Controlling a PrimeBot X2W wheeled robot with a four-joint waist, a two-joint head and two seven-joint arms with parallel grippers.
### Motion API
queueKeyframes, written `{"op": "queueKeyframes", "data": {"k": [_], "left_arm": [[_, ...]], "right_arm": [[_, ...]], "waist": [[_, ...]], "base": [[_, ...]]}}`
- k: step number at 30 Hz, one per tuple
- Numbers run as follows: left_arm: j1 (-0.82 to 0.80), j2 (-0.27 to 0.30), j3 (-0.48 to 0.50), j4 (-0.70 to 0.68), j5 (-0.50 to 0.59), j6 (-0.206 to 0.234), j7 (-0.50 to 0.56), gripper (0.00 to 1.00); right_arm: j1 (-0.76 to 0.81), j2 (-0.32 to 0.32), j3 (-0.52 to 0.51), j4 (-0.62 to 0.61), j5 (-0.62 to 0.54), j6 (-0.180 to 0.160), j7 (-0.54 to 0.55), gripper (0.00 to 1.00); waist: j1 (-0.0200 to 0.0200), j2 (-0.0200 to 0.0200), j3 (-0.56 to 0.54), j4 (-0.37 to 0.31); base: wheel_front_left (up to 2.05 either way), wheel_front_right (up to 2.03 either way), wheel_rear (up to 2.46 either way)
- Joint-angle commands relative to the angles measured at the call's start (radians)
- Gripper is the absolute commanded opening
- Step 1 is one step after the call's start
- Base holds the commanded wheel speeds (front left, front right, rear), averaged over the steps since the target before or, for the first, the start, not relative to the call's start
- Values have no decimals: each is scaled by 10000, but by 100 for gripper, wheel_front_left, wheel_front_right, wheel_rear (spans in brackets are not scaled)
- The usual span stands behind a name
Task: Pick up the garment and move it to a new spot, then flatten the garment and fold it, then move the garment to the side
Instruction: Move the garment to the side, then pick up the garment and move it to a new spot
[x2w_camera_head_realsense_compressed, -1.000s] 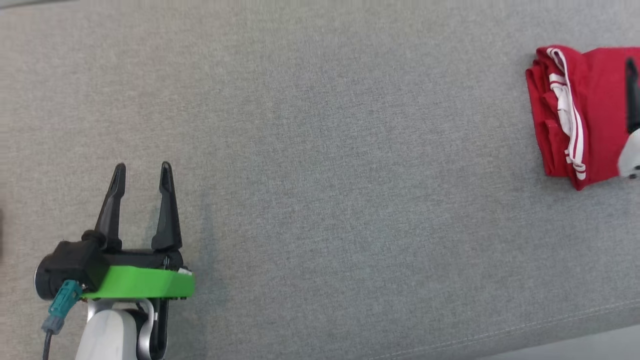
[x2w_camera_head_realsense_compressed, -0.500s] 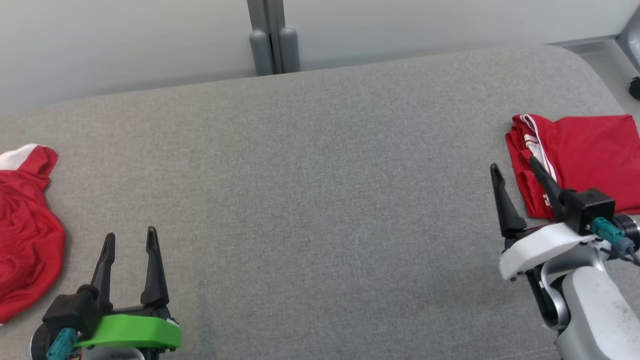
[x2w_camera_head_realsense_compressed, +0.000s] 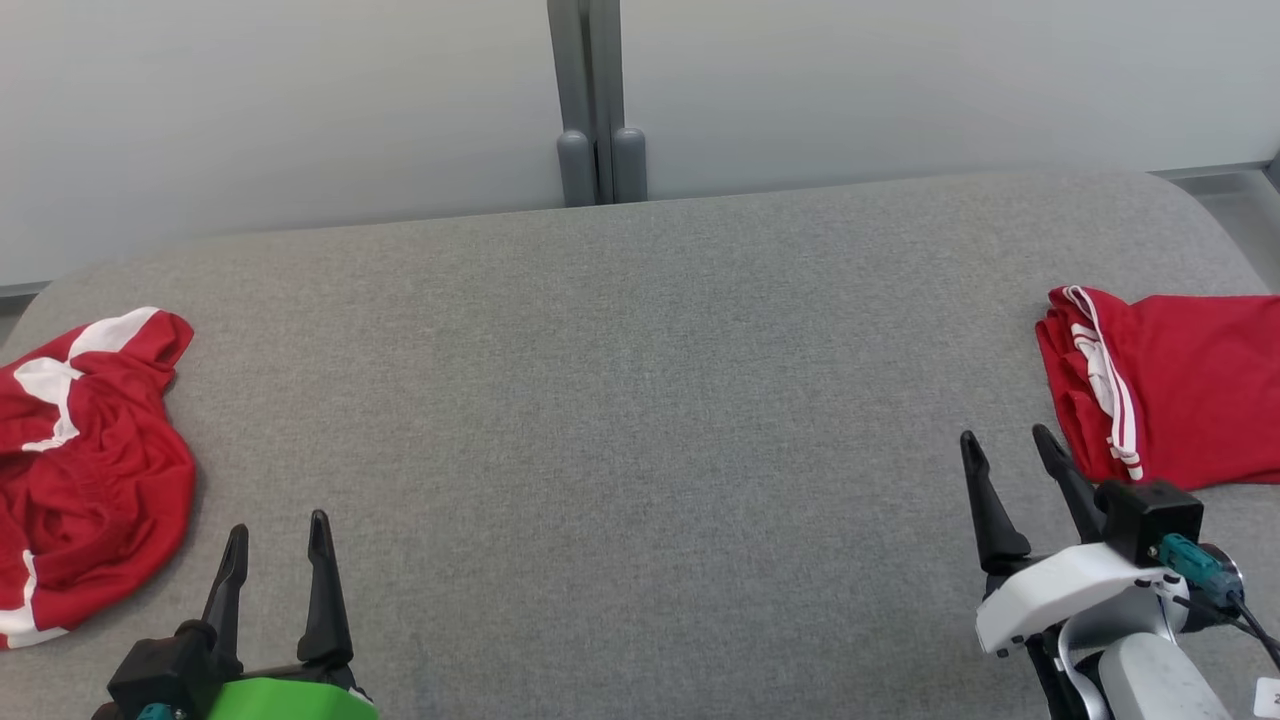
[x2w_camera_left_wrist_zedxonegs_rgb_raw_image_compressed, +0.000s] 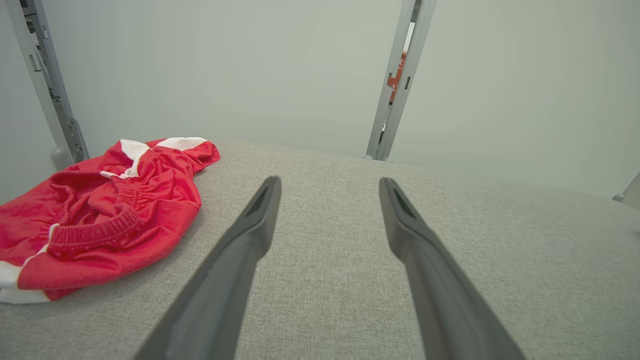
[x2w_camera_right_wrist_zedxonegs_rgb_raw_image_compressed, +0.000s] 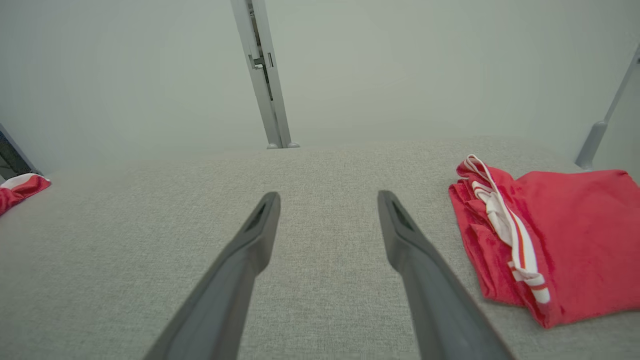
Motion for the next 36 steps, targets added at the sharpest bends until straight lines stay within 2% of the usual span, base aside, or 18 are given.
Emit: {"op": "queueKeyframes", "data": {"k": [1, 24, 29, 36], "left_arm": [[145, 2, -18, -53, -119, 67, 1, 100], [-103, 2, -175, -26, -99, 122, 1, 100], [-120, 3, -183, -100, -219, 213, 1, 100], [-119, 6, -225, -72, -59, 246, 1, 100]], "right_arm": [[174, 74, -97, -53, -28, -14, -57, 100], [284, 296, 5, -300, 43, -14, 99, 100], [150, 232, 174, -313, 100, -14, 167, 100], [81, 191, 319, -333, 129, -14, 232, 100]], "waist": [[1, 0, -19, 13], [1, 0, 47, 28], [1, 0, 3, 486], [1, 0, -55, 1776]], "base": [[0, 0, 0], [0, 0, 0], [0, 0, 0], [0, 0, 0]]}}
